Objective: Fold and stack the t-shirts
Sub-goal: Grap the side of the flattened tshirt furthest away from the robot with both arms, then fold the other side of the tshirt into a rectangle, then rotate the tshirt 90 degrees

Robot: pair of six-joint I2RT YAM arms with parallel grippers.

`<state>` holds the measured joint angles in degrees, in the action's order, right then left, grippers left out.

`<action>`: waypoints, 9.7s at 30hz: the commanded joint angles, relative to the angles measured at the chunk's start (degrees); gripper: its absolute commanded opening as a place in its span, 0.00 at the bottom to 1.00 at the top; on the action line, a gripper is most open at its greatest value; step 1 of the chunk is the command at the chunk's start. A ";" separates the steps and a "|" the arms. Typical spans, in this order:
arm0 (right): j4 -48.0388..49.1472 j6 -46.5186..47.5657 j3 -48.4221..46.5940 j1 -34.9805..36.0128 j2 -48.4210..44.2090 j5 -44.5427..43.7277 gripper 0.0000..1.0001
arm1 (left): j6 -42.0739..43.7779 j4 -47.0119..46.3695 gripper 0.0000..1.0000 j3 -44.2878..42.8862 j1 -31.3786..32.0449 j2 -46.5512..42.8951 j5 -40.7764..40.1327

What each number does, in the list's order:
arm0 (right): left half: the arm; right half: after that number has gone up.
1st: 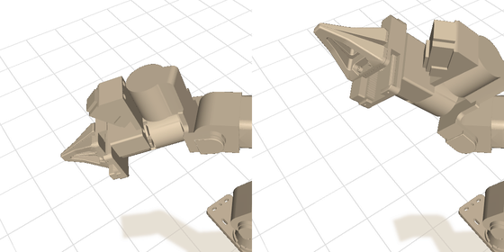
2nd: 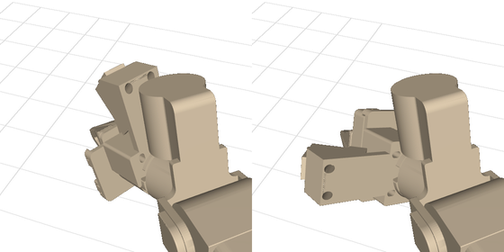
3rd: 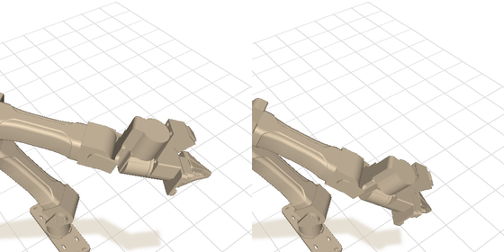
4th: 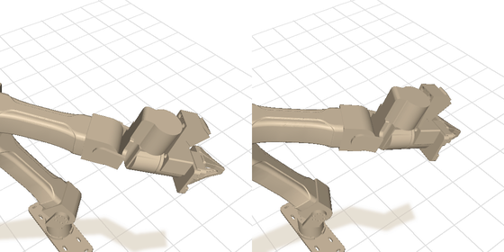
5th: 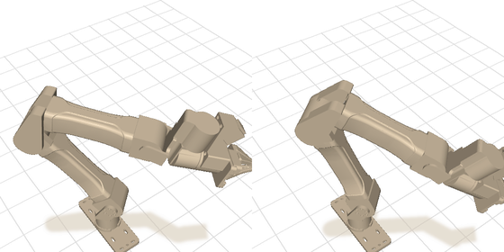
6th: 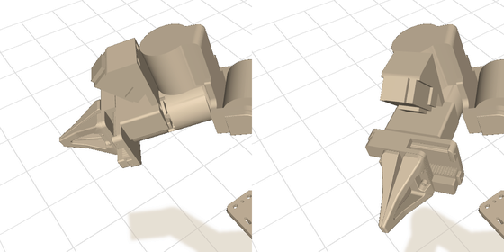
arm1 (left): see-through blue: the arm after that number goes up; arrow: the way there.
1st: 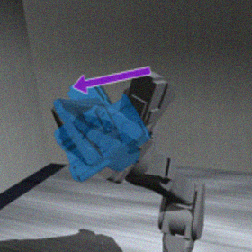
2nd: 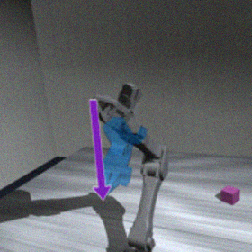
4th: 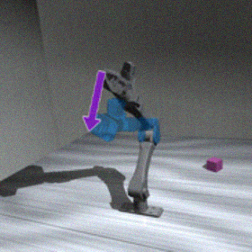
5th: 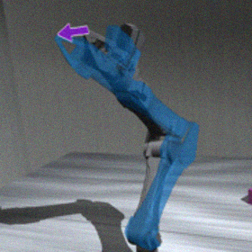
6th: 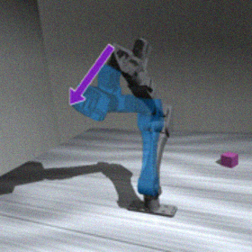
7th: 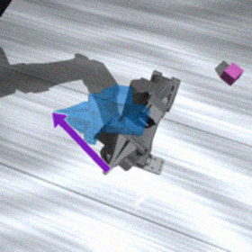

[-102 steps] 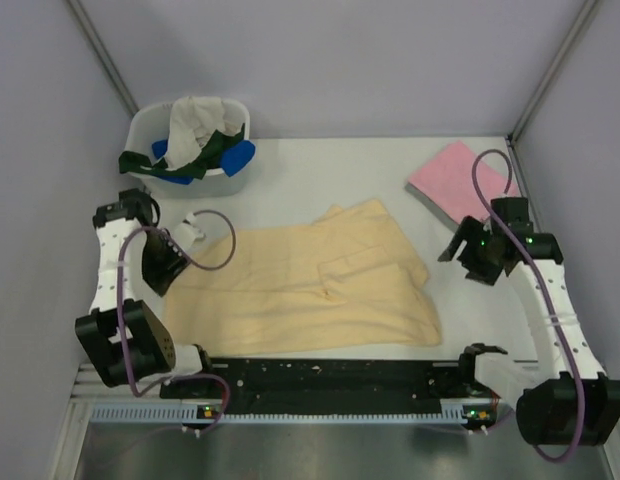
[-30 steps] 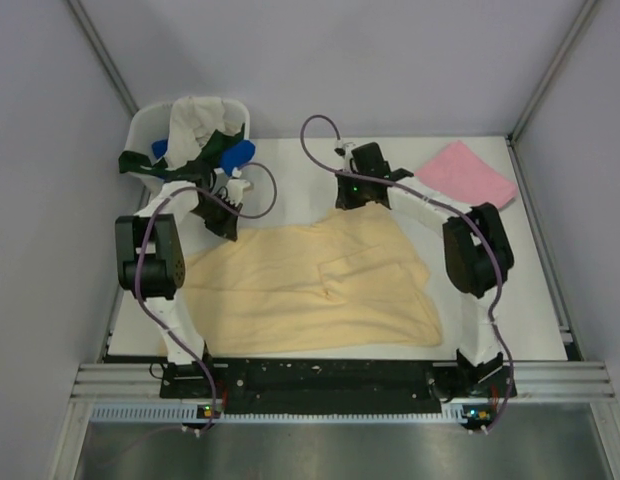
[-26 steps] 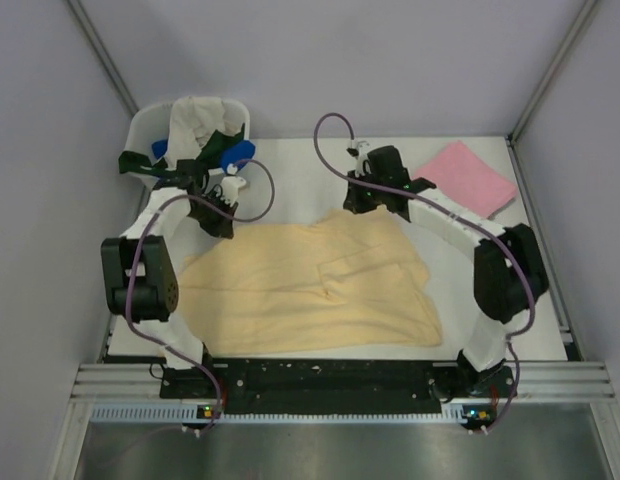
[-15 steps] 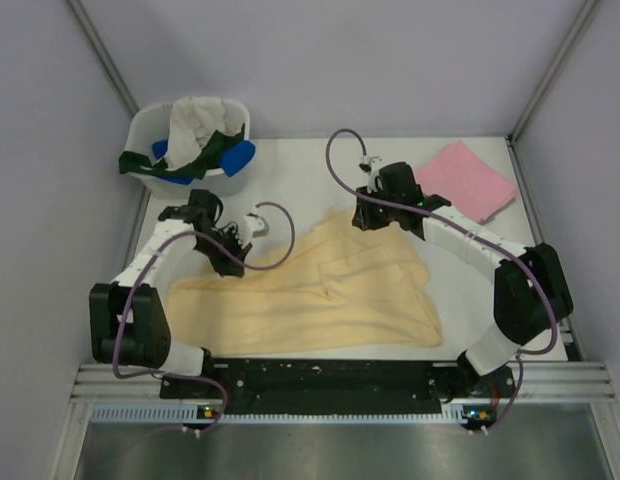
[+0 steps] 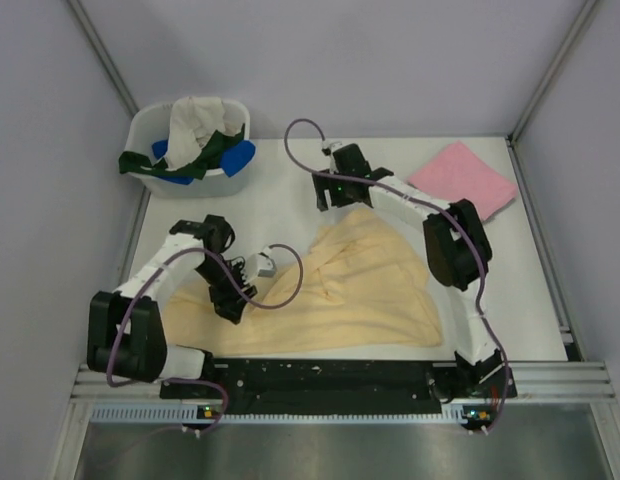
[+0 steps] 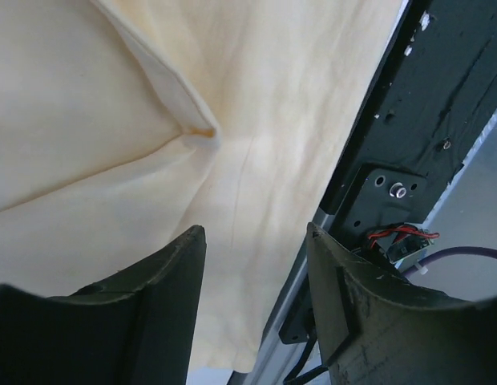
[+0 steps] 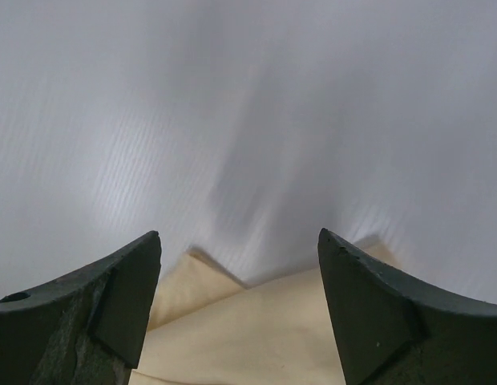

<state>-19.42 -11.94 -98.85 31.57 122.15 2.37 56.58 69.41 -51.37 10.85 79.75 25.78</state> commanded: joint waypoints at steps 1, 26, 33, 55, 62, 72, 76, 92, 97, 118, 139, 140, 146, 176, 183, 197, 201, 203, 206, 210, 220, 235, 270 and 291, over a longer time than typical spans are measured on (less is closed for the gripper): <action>-2.90 5.96 -3.28 5.60 2.91 -3.93 0.75 | 2.31 4.77 0.57 -6.09 -2.58 -4.51 2.08; -11.08 2.63 -4.25 7.72 1.08 -4.58 0.00 | -26.50 -20.62 0.63 -20.86 -16.13 20.08 -8.82; -9.85 2.02 -1.09 7.10 -5.16 -4.04 0.00 | -26.78 -17.65 0.61 -22.80 -13.84 28.61 -12.33; -9.76 2.89 11.38 4.37 -19.65 -5.27 0.00 | -27.39 -13.07 0.00 -26.05 -14.80 19.23 -9.87; -11.51 -0.88 26.93 8.49 -32.31 -2.83 0.00 | -26.34 -6.40 0.00 -23.52 -17.44 8.43 -11.36; -13.00 -3.36 45.49 17.47 -40.75 9.49 0.31 | -24.50 -4.98 0.00 -12.44 -18.94 -0.99 -16.11; -18.37 -2.38 44.10 17.03 -47.24 2.23 0.47 | -24.32 -5.51 0.00 -11.73 -18.85 -1.35 -15.94; -13.80 -3.53 29.60 -2.05 -38.75 -2.11 0.63 | -23.97 -5.33 0.00 -12.26 -18.94 -3.63 -17.34; -15.12 -5.98 24.06 -1.34 -30.67 -5.54 0.68 | -24.32 -5.42 0.00 -12.43 -18.94 -3.11 -17.17; -17.23 -0.28 21.34 -0.72 -21.25 -7.38 0.00 | -26.87 -10.85 0.00 -16.56 -18.85 -3.11 -20.76; -22.06 0.17 22.99 -8.63 -41.36 -3.86 0.00 | -23.97 -21.25 0.00 -25.89 -25.61 0.68 -24.64; -22.67 0.08 23.87 -8.63 -42.94 -3.95 0.00 | -23.53 -20.63 0.00 -25.10 -26.40 -0.20 -24.55; -23.73 -3.08 31.86 -8.63 -48.14 3.33 0.00 | -20.02 -14.48 0.00 -18.60 -31.24 -2.84 -23.41; -16.89 -3.70 34.96 -9.42 -38.58 1.06 0.00 | -24.68 -19.92 0.56 -14.80 -25.90 0.78 -29.75; -12.40 -4.67 27.58 -14.61 -25.22 5.53 0.00 | -15.98 -18.79 0.58 -19.01 2.03 -2.94 -12.88; -8.97 -8.09 28.62 -16.10 -19.58 15.38 0.00 | -9.64 -35.37 0.51 -33.35 39.50 27.20 0.42; -8.88 -8.10 29.32 -16.10 -20.19 15.65 0.00 | -9.29 -37.67 0.51 -33.18 42.23 30.56 -1.26; -8.88 -8.18 29.76 -16.10 -20.46 15.82 0.00 | -9.29 -38.73 0.50 -32.65 42.67 30.91 -1.70; -8.62 -8.44 30.12 -16.10 -20.63 16.79 0.00 | -9.73 -41.54 0.48 -30.81 43.02 31.52 -2.93; -8.44 -8.45 30.29 -16.10 -20.81 17.40 0.00 | -9.82 -45.57 0.48 -28.08 43.90 32.40 -6.08; -8.44 -8.09 30.91 -16.10 -21.42 17.40 0.00 | -9.11 -46.73 0.47 -26.85 44.08 34.16 -6.71; -14.06 -7.04 33.54 -16.10 -29.49 15.12 0.00 | -11.58 -31.01 0.00 -33.26 39.52 29.07 -0.66; -30.16 -15.65 55.25 -6.17 -50.52 16.61 0.00 | 5.91 -9.20 0.00 -23.86 31.60 24.40 20.36; -16.90 -17.33 47.61 -10.21 -47.02 2.29 0.05 | -2.93 -10.76 0.40 -26.85 25.65 20.80 10.12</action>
<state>-45.08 -30.65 -46.44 22.31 70.57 9.34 62.46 65.14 -75.90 41.67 105.38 42.30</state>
